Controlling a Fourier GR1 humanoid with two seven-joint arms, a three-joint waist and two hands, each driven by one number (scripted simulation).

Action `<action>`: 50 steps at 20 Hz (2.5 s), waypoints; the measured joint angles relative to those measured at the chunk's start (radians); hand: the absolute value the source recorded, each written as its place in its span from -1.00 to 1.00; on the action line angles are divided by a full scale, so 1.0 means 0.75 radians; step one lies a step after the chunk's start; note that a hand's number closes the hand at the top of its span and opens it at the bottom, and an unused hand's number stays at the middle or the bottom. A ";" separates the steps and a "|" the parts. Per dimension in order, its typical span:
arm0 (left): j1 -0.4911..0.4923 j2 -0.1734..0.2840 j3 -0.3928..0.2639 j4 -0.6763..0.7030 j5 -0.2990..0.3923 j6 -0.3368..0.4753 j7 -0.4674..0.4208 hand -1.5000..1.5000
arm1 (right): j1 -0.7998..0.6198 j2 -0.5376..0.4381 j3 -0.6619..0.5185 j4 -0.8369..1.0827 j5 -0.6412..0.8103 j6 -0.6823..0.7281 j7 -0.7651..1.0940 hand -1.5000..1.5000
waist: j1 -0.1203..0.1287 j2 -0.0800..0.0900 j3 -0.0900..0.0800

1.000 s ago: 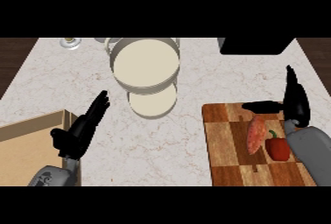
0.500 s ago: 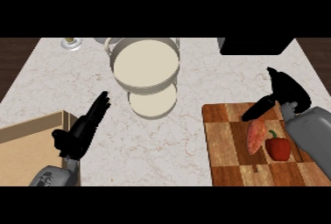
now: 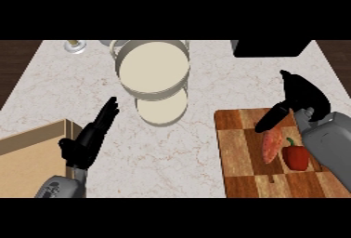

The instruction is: Pick the sweet potato from the cutting board and place it in the tiered basket

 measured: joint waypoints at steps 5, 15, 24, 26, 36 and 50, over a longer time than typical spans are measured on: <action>0.001 -0.006 0.008 -0.006 -0.006 0.006 0.007 0.00 | 0.041 -0.014 0.016 0.050 0.012 0.025 0.019 -1.00 | -0.001 0.001 0.000; -0.021 -0.027 0.026 0.013 -0.012 -0.012 0.017 0.00 | 0.202 0.069 -0.007 0.075 0.086 -0.010 -0.003 -1.00 | 0.003 0.007 0.000; -0.016 -0.022 0.043 0.018 -0.018 -0.048 0.008 0.00 | 0.300 0.129 -0.070 0.139 0.170 -0.026 -0.022 -1.00 | 0.010 0.009 0.000; -0.038 -0.032 0.052 0.058 -0.027 -0.048 -0.005 0.00 | 0.337 0.140 -0.082 0.119 0.187 -0.031 -0.028 -1.00 | 0.005 0.010 0.000; -0.027 -0.061 0.063 0.023 -0.056 -0.053 0.027 0.00 | 0.440 0.234 -0.167 0.154 0.289 -0.040 -0.087 -1.00 | 0.012 0.011 0.000; 0.008 -0.096 0.117 -0.030 -0.121 -0.108 0.036 0.00 | 0.405 0.432 -0.328 0.277 0.612 -0.139 -0.263 1.00 | 0.016 0.010 0.001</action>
